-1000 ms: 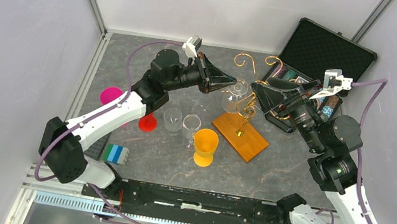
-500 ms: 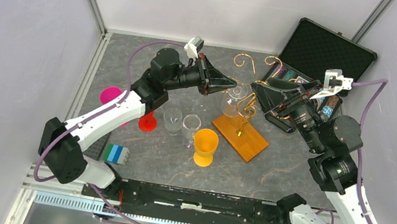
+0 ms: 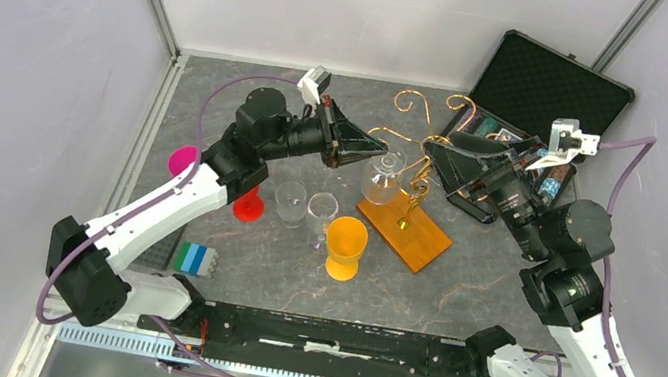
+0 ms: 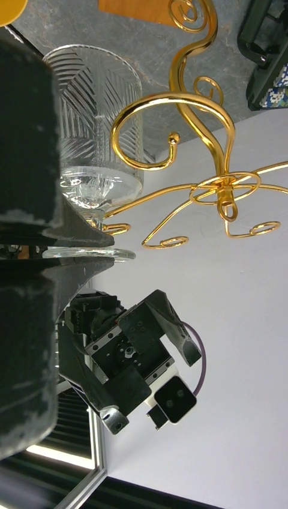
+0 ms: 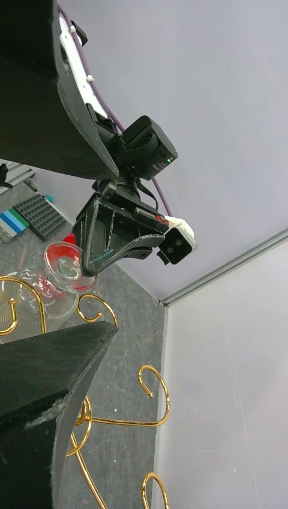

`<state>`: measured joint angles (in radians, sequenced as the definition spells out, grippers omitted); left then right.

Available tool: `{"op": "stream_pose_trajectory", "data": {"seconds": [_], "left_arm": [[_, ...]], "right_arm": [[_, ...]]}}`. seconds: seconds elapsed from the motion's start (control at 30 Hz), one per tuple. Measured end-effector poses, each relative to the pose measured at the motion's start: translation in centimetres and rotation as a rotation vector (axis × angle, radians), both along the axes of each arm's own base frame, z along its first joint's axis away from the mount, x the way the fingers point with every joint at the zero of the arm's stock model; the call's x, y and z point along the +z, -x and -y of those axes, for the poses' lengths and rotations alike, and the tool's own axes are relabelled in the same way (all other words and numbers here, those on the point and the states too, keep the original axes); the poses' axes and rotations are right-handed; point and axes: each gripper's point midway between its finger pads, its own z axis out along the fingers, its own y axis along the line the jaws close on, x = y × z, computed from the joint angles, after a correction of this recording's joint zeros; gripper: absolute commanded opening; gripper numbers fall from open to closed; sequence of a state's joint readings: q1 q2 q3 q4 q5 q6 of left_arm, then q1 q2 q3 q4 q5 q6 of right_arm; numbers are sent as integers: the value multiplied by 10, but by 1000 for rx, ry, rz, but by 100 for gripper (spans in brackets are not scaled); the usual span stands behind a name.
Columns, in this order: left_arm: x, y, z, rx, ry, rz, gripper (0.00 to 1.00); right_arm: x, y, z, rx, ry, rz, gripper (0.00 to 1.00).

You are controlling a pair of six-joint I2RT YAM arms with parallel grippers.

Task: Take the wine glass off the wine glass rack

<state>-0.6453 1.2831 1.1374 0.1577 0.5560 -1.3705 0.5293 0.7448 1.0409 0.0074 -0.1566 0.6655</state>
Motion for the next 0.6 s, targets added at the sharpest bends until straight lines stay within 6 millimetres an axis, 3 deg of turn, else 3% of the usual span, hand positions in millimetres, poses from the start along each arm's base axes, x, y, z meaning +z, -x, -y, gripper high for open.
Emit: {"op": "stream_pose_trajectory", "data": {"seconds": [0.6], "left_arm": [[35, 19, -44, 122, -21, 69, 2]], "right_arm": [[-14, 18, -14, 129, -44, -9, 94]]}}
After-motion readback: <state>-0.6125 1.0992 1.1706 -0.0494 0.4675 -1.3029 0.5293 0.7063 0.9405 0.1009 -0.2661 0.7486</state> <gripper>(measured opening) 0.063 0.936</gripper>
